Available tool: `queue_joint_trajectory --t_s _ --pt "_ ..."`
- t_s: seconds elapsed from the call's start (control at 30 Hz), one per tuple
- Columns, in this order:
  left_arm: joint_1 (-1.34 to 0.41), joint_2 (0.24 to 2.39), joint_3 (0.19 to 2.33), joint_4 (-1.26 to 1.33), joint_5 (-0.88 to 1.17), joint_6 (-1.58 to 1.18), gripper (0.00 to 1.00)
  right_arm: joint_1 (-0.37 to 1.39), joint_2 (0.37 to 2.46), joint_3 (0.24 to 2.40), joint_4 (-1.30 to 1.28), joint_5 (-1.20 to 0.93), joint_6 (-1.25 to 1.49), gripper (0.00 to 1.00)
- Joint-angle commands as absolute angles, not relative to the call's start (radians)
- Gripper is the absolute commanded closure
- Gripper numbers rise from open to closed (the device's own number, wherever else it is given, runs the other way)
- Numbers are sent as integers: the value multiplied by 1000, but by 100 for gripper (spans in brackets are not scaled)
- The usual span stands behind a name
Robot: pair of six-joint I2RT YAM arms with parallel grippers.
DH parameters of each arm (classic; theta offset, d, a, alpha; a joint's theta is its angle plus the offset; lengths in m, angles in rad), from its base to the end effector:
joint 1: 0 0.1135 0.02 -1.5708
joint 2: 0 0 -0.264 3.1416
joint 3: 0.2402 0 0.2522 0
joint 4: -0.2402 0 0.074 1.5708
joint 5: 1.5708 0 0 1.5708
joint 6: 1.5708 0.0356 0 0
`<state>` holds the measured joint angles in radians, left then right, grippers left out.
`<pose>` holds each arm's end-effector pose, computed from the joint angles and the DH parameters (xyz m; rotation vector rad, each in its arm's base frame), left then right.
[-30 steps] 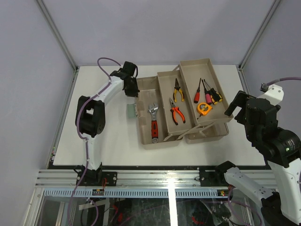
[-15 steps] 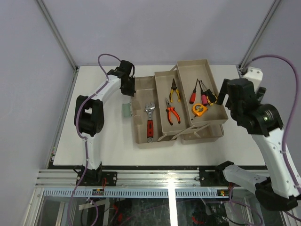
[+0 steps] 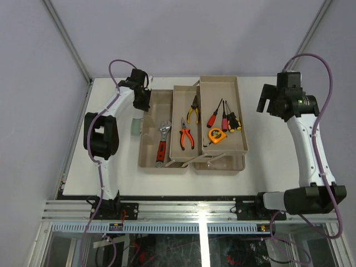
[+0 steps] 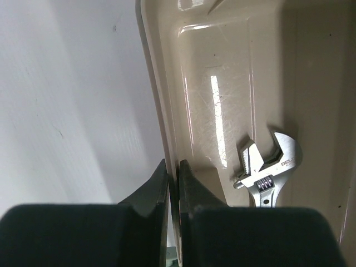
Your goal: Pack the tool kit
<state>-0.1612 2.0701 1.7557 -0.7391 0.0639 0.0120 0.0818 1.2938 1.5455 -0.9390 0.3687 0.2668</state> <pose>0.4459 -0.0748 0.2314 0.2494 2.6154 -0.1356 0.2532 0.0079 0.4185 0.3972 2.1772 -0.2241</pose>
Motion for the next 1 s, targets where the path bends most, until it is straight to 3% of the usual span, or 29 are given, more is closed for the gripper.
queue_joint_trajectory --t_s 0.0,0.27,0.5,0.57,0.97 --pt "-143 2069 1763 -776 1 167 100 -23 1379 1485 -908 27 199 1" --pt "-141 2066 1737 -773 19 151 100 -101 1382 1368 -945 -232 125 3" --pt "-142 2078 1742 -773 51 129 100 -106 1272 1055 -885 -380 85 10" --pt "-141 2081 1744 -774 63 122 100 -107 1271 1051 -863 -414 82 16" --pt "-142 2080 1738 -780 129 95 100 -108 1355 950 -768 -550 131 24"
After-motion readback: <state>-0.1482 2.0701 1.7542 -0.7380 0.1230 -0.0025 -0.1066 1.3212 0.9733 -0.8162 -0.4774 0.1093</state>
